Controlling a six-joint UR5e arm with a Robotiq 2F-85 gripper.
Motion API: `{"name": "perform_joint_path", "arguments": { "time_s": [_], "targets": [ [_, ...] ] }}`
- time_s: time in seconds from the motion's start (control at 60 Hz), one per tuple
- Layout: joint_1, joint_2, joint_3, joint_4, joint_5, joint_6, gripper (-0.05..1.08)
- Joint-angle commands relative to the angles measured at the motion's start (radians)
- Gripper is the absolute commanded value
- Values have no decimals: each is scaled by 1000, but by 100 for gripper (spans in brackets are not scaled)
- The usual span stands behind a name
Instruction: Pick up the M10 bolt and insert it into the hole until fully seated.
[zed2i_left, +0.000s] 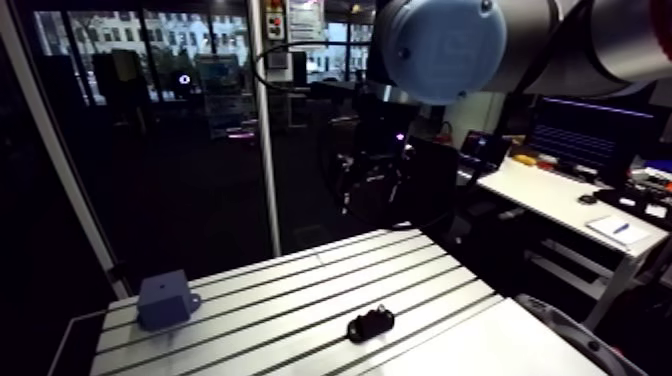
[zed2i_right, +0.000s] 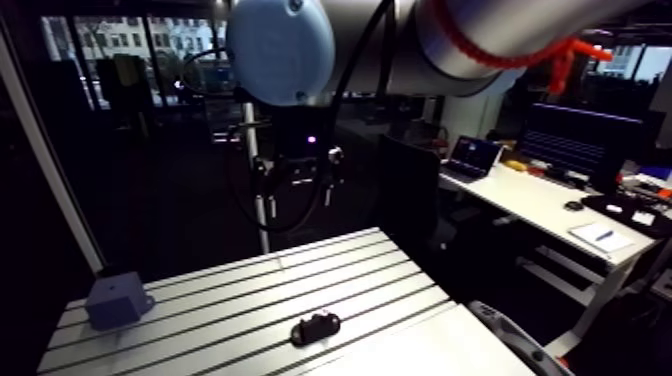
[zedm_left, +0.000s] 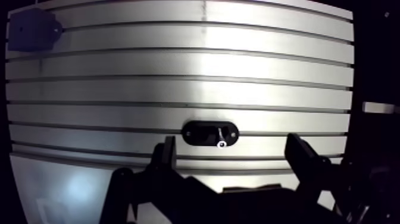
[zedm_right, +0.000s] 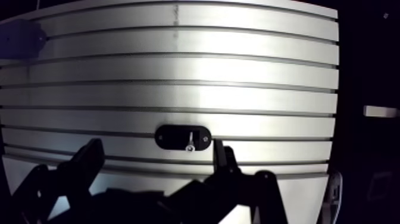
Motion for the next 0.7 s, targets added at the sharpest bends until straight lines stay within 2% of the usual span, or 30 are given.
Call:
{"name": "perform_joint_path", "arguments": {
  "time_s": [0.017,0.15,0.3,0.7],
  "targets": [
    [-76,-1,73,-61,67,-52,1],
    [-78,0,110,-86,85,-70,1],
    [-78,16,148,-117,91,-76,1],
    [-81,43,204,-156,74,-84,1]
  ]
}}
